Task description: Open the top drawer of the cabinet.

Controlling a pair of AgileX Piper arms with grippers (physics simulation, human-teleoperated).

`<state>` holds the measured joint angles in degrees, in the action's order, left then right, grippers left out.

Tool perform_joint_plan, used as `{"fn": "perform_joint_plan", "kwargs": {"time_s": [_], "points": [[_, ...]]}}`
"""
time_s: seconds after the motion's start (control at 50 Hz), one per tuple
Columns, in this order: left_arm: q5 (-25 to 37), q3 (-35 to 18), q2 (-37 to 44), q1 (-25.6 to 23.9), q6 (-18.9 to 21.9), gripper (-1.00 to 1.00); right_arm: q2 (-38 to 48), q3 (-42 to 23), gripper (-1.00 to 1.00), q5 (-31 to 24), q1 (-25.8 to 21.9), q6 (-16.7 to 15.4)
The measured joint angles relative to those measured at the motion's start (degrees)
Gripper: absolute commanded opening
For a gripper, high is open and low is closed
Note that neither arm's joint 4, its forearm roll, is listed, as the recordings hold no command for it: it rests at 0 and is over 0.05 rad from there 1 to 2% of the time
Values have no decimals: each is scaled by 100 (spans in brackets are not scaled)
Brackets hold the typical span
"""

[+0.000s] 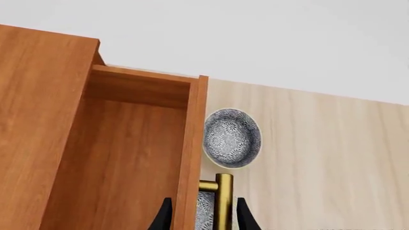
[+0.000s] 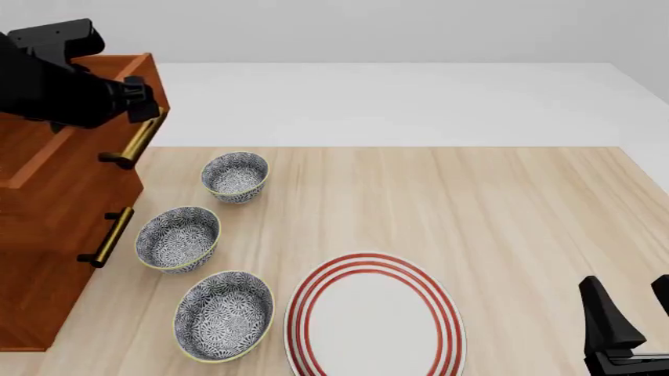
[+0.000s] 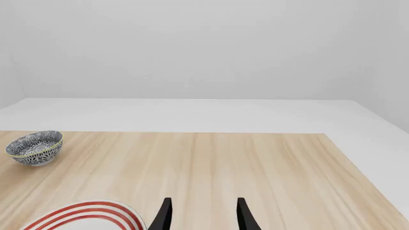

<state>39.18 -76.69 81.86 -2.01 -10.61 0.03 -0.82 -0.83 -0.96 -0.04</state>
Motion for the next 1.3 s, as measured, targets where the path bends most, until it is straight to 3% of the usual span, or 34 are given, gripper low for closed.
{"fn": "perform_joint_plan", "kwargs": {"time_s": [0.74,1.3], "points": [[94,-86,54,-317,-155,100,0,0,100,0,1,0],[27,-82,70,-619,-546,100,0,0,100,0,0,0]]}}
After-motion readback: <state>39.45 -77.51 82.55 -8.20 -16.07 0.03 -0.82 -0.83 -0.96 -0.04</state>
